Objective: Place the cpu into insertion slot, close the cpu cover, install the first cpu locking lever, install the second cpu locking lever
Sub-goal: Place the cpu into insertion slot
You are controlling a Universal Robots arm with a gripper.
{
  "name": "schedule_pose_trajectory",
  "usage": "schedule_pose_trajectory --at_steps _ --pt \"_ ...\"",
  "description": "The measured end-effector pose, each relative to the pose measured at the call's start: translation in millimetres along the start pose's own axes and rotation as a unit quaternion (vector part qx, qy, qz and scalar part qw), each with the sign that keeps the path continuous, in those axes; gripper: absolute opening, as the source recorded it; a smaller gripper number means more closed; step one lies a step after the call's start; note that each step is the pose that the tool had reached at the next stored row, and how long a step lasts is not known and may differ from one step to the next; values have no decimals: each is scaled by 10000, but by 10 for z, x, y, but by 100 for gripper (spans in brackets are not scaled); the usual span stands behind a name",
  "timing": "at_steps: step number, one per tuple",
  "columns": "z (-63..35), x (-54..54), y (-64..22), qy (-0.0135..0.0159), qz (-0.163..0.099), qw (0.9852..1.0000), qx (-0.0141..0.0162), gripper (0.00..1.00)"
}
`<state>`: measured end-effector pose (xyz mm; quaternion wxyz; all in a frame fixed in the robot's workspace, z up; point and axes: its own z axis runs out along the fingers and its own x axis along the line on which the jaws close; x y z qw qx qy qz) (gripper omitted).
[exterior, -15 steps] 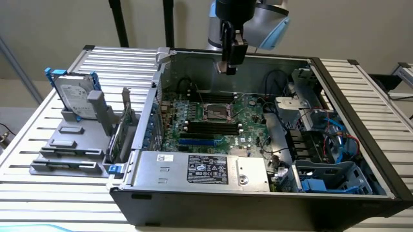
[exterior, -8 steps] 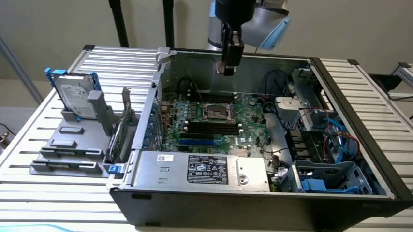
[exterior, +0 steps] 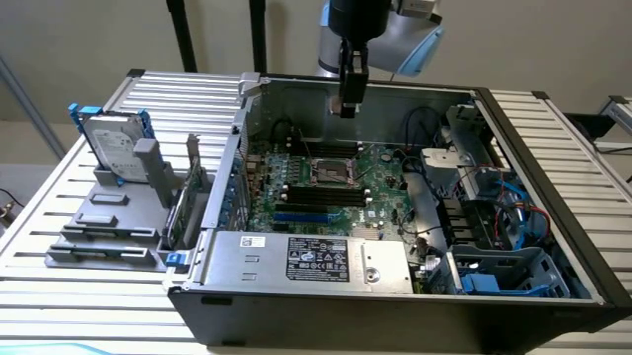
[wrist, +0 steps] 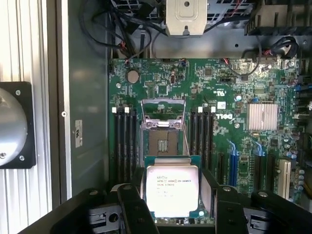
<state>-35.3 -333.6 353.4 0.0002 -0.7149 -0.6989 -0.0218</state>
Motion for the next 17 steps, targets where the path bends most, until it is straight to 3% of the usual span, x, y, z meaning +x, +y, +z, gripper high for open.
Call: schedule_pose_trajectory --at_steps 7,17 --pt "51 72 4 -1 1 10000 4 55" --pt "229 71 9 -1 2 10000 5 55"
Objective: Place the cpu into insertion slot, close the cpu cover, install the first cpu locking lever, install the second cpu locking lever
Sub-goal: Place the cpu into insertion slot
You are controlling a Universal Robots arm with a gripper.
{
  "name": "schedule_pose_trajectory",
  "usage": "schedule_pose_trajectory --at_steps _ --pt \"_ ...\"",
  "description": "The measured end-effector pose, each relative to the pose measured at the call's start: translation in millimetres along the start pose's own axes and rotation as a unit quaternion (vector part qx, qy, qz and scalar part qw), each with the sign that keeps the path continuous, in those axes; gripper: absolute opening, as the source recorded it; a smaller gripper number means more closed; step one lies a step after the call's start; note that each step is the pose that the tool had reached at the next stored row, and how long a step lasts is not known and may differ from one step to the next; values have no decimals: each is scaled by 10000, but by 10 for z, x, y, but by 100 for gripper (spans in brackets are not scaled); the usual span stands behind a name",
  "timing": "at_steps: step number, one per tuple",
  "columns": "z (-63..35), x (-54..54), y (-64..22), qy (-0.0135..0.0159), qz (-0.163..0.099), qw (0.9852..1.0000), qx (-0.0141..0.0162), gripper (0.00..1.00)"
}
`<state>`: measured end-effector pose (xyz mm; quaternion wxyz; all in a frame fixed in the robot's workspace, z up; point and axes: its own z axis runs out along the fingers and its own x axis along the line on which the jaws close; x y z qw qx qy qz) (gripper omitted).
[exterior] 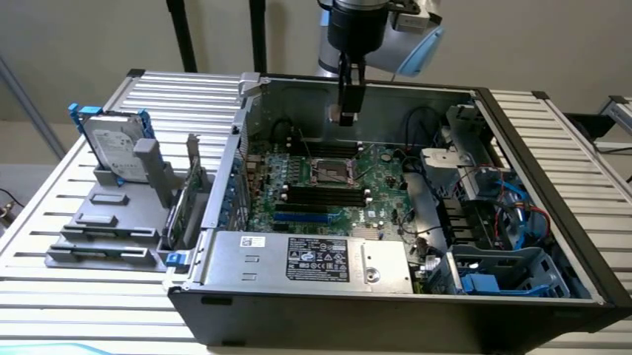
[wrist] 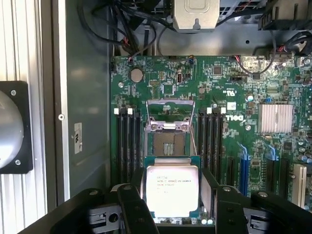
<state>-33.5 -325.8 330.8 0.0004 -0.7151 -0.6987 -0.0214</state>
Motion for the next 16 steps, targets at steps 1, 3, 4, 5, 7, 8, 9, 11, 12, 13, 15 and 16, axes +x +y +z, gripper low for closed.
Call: schedule_pose_trajectory --at_steps 1,3,4,5,7,8,9,11,12,13,15,16 --pt "18 -1 -1 0 1 10000 0 55" --pt "54 -2 0 0 0 10000 0 55" --pt "73 -2 0 0 0 10000 0 55" --pt "91 -3 0 0 0 10000 0 55" --pt "127 -3 0 0 0 10000 0 55" --pt "145 -3 0 1 0 10000 0 55" --pt "163 -2 -1 0 -1 10000 0 55" --pt "200 -1 -2 0 -4 10000 0 55" --pt "218 1 -3 1 -8 10000 0 55" --pt "236 2 -3 1 -13 10000 0 55" --pt "273 5 -5 0 -23 10000 1 55" --pt "291 6 -5 0 -26 10000 1 55"
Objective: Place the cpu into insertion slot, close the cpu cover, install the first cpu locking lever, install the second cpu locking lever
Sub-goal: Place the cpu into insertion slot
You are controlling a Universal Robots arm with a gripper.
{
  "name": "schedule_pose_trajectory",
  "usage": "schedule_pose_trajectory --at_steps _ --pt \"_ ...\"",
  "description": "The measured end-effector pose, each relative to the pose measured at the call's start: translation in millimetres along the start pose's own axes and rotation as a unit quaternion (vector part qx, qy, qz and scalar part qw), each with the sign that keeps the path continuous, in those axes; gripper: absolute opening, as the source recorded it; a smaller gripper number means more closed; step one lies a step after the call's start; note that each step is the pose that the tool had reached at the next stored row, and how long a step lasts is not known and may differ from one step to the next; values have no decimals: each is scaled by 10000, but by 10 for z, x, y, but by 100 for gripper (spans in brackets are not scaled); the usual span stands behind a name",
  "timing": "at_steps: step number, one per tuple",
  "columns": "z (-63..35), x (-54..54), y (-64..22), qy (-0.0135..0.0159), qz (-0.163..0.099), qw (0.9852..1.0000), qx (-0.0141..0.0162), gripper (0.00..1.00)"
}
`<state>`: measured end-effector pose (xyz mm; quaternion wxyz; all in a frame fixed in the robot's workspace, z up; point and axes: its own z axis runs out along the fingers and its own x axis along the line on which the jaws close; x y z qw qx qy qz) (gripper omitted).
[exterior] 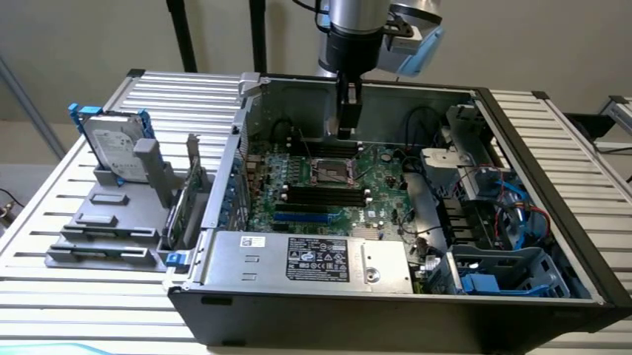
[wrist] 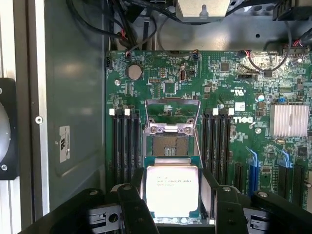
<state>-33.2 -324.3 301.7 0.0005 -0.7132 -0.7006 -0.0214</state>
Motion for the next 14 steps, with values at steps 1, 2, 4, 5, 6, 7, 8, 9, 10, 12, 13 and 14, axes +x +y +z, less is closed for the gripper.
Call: schedule_pose_trajectory --at_steps 1,2,4,5,6,7,8,9,10,12,13,14 --pt "18 1 -1 0 -1 10000 0 55" --pt "36 2 -1 0 -3 10000 0 55" --pt "73 4 -2 1 -9 10000 0 55" --pt "91 4 -3 1 -15 10000 0 55" --pt "109 4 -3 1 -20 10000 1 55" --pt "127 3 -4 1 -22 10000 0 55" --pt "145 3 -4 1 -25 10000 0 55" --pt "163 2 -5 1 -27 10000 1 55" --pt "182 1 -6 1 -30 10000 1 55" --pt "219 0 -7 2 -36 10000 1 55" --pt "236 0 -7 2 -38 10000 1 55" --pt "255 -1 -8 1 -42 10000 1 55"
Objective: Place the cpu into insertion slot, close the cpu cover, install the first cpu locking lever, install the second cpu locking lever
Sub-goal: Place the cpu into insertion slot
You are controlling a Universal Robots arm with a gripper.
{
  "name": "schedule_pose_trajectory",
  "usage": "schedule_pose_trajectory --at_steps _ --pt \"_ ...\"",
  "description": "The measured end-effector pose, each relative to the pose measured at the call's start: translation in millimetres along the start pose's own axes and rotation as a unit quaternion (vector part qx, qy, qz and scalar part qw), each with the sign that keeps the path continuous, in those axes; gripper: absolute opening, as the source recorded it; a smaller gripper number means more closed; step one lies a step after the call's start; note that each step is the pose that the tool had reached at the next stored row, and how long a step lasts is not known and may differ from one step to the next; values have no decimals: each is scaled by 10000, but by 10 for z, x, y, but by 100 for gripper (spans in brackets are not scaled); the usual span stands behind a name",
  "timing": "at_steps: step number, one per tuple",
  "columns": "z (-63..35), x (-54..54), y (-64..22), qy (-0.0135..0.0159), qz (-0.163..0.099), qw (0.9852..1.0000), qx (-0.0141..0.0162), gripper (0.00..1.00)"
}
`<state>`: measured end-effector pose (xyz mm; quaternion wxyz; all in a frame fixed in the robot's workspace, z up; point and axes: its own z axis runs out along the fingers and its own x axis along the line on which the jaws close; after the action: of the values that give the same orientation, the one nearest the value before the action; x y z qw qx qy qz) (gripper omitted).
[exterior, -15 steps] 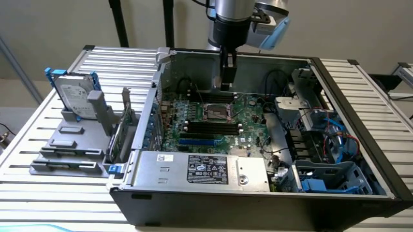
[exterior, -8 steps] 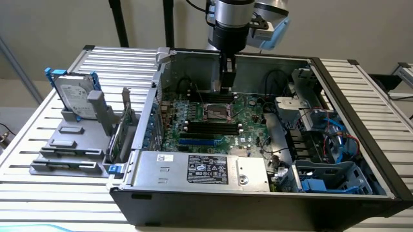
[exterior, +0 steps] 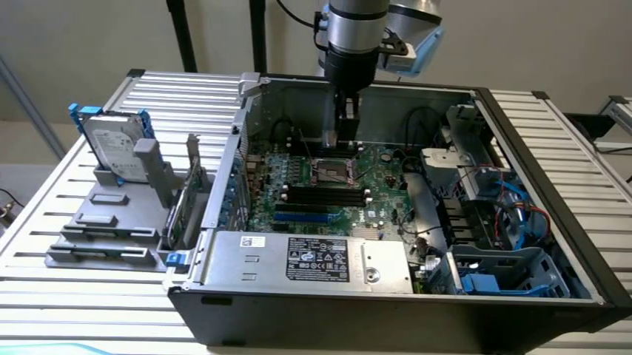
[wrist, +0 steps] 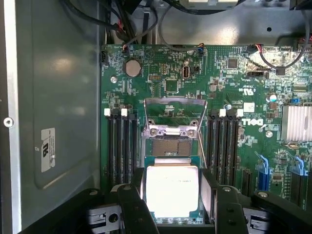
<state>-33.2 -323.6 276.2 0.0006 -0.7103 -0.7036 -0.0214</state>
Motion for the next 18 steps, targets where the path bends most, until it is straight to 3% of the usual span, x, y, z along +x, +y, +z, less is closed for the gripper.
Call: schedule_pose_trajectory --at_steps 7,18 --pt "126 -36 -3 5 -23 10000 0 55" --pt "267 -97 -5 43 -44 10000 3 55"
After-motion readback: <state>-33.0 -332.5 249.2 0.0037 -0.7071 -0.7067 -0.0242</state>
